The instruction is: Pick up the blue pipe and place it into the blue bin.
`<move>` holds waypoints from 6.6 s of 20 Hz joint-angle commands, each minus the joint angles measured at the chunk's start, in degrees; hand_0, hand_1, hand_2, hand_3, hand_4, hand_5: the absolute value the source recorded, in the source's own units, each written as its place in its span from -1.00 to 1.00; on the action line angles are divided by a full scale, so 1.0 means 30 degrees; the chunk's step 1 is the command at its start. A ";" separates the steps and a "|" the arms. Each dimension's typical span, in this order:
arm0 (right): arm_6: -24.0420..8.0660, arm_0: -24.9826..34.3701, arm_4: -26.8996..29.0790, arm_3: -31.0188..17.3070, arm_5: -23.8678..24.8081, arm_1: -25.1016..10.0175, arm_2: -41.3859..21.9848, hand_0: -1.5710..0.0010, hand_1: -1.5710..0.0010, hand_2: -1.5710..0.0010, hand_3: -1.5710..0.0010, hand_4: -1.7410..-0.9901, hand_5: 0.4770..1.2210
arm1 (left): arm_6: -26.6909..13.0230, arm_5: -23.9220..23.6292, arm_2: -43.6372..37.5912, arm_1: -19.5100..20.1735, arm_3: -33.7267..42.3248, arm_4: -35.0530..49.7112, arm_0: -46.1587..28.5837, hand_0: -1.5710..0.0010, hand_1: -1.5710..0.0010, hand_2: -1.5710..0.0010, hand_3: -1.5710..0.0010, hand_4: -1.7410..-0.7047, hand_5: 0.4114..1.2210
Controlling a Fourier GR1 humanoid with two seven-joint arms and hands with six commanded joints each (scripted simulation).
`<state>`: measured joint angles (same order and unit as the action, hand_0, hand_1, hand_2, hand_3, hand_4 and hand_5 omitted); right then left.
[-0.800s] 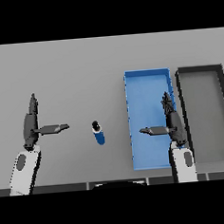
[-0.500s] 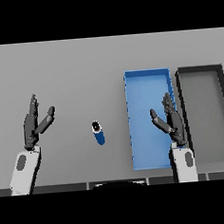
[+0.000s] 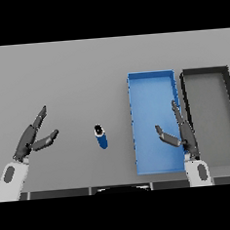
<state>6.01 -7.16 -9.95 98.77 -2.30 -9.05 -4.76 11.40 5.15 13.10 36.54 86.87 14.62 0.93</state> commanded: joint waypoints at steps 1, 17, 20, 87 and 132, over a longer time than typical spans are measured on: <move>0.0024 -0.0045 -0.0261 -0.0055 0.0095 -0.0070 -0.0058 1.00 1.00 1.00 1.00 0.49 -0.62 | -0.0049 0.0300 0.0246 0.0239 0.0520 -0.0025 -0.0390 1.00 1.00 1.00 1.00 0.45 -0.60; -0.0487 0.0058 -0.0057 0.0093 -0.0004 0.0357 -0.0234 1.00 1.00 1.00 1.00 0.40 -0.60 | -0.2354 0.1712 0.5547 -0.3439 0.0851 -0.3311 0.0687 1.00 1.00 1.00 1.00 0.13 -0.88; -0.0708 -0.0103 0.0042 0.0027 -0.0034 0.0212 -0.0046 1.00 1.00 1.00 1.00 0.43 -0.61 | -0.2353 0.1234 0.5901 -0.4922 -0.0073 -0.3664 0.1340 1.00 1.00 1.00 1.00 0.14 -0.88; -0.9150 -0.1583 -0.3893 0.9651 -0.2737 0.5002 -0.7369 1.00 1.00 0.95 1.00 0.17 -0.78 | -0.2997 0.3265 0.4804 -1.1685 0.1702 -0.6034 0.3671 -1.00 -1.00 -1.00 -1.00 -0.47 1.00; -1.2405 0.7875 -0.2851 0.4947 -0.2971 0.6653 -0.6893 -1.00 -1.00 -1.00 -1.00 -1.00 0.99 | -0.4763 0.6419 0.3004 -1.2678 0.2439 -0.8257 0.2761 0.75 0.77 0.78 0.80 0.44 -0.11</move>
<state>-31.42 16.45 -18.47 113.62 -11.26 10.89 -25.44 -2.92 24.36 22.09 -1.50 94.19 -10.16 9.20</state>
